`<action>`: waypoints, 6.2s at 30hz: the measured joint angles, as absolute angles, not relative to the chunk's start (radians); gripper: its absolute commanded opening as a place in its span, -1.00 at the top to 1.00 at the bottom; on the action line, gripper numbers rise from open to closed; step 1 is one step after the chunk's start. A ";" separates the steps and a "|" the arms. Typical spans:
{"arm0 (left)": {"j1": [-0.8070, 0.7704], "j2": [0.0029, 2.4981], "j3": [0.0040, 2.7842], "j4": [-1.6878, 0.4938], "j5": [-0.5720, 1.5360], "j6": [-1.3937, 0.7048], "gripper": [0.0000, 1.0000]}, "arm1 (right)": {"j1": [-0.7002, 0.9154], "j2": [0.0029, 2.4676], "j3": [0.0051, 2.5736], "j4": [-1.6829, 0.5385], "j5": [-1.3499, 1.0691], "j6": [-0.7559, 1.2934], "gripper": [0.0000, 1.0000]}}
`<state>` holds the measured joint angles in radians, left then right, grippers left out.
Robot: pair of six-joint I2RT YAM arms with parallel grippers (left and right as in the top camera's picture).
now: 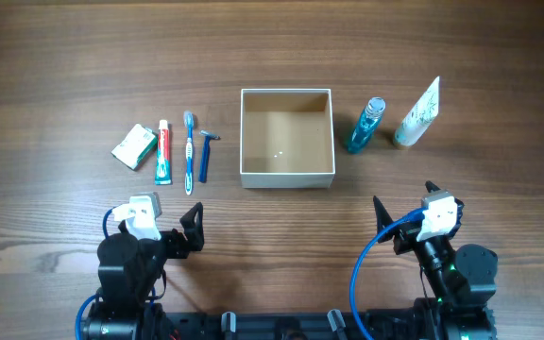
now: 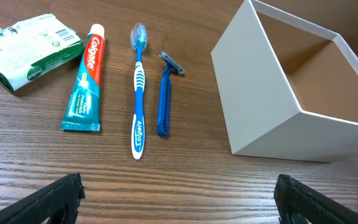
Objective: Pack container
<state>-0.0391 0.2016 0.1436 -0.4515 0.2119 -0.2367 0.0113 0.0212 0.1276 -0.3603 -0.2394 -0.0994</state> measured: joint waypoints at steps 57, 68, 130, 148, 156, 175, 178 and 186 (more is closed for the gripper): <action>-0.039 0.204 0.142 -0.451 0.212 -0.237 -1.00 | 0.236 1.636 1.871 -1.287 -0.126 0.319 -1.00; -0.039 0.204 0.142 -0.451 0.212 -0.237 -1.00 | 0.217 1.901 1.880 -1.312 -0.018 0.527 -0.81; -0.039 0.204 0.142 -0.451 0.212 -0.237 -1.00 | 0.450 1.915 1.672 -0.989 0.137 0.291 -0.28; -0.039 0.204 0.142 -0.451 0.212 -0.237 -0.99 | 0.419 1.534 1.683 -1.046 0.106 0.248 -0.99; -0.039 0.204 0.142 -0.451 0.212 -0.237 -1.00 | 0.081 1.453 1.723 -1.142 0.121 0.260 -0.82; -0.039 0.204 0.142 -0.451 0.212 -0.237 -0.99 | -0.038 1.893 1.709 -1.205 0.069 0.312 0.91; -0.039 0.204 0.142 -0.451 0.212 -0.236 -1.00 | -0.038 1.892 1.710 -1.208 0.070 0.312 0.91; -0.039 0.204 0.142 -0.452 0.212 -0.237 -0.99 | -0.013 1.794 1.693 -1.264 0.047 0.313 0.91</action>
